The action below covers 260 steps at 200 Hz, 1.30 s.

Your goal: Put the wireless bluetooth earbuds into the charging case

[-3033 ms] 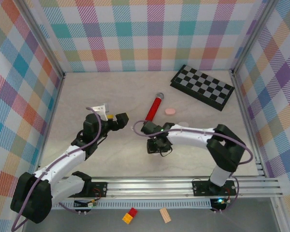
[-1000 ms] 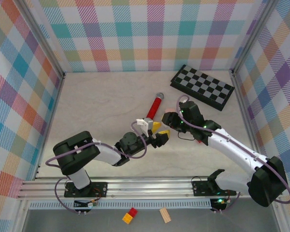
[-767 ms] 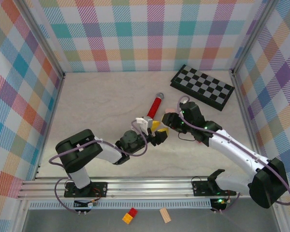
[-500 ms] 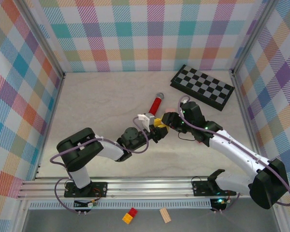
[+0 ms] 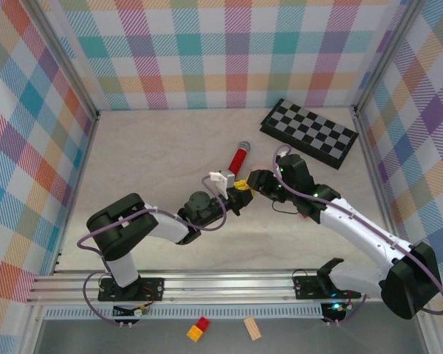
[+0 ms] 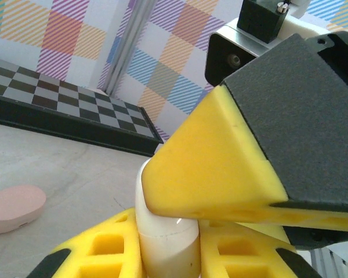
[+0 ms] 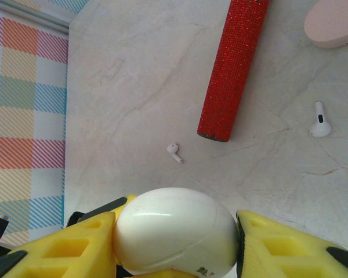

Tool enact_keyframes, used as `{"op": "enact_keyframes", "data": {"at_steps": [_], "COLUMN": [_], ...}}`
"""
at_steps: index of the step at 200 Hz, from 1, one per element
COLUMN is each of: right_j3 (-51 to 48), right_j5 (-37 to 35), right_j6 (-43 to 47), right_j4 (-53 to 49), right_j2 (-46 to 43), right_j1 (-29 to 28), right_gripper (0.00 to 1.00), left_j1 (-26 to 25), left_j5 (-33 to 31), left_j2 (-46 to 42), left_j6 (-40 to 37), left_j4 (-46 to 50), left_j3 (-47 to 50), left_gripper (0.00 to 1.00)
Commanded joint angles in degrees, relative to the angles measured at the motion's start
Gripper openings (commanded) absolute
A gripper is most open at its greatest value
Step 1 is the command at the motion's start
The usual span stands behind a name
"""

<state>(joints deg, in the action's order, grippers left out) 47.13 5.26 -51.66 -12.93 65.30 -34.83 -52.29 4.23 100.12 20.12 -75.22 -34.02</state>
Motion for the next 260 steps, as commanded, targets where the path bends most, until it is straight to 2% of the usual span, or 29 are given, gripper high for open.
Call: {"op": "enact_keyframes", "data": {"at_steps": [1,28,45,79,112,131,159,188,260], "right_j3": [-0.2,2.0,3.5,3.8,1.6,2.2,1.5,1.7,4.4], "right_j5": [0.6,-0.6,-0.9,2.8,16.7,20.2,24.8,25.9,26.9], "right_j6": [1.4,6.8,11.5,22.0,35.3,40.1,45.4,46.2,48.7], "right_j4": [0.5,-1.9,-3.4,-3.6,-1.5,-4.0,-3.7,-1.3,1.8], "right_j2": [-0.8,-2.0,-3.7,-9.4,-15.9,-17.0,-17.5,-15.7,-8.0], "right_j1": [0.4,0.5,1.4,4.7,5.9,5.9,5.9,5.9,5.9], "right_gripper": [0.59,0.77,0.82,0.80,0.75,0.74,0.69,0.61,0.59], "left_j1": [0.6,2.0,3.8,8.7,13.8,15.3,16.0,16.0,15.9], "left_j5": [2.9,7.3,12.2,23.8,36.8,42.1,46.7,49.3,50.7], "left_j2": [-0.2,-1.3,-2.5,-4.5,-6.9,-8.1,-9.5,-8.8,-10.0], "left_j6": [-0.2,0.4,0.7,2.6,4.9,6.1,6.0,6.6,0.3], "left_j4": [-2.2,-2.2,-2.2,-2.3,-2.3,-2.2,-2.1,-2.0,-2.1], "left_j3": [-0.8,-0.6,-0.1,0.0,-1.7,-3.1,-4.3,-5.9,-5.4], "left_gripper": [0.05,0.02,0.02,0.02,0.01,0.02,0.03,0.04,0.04]}}
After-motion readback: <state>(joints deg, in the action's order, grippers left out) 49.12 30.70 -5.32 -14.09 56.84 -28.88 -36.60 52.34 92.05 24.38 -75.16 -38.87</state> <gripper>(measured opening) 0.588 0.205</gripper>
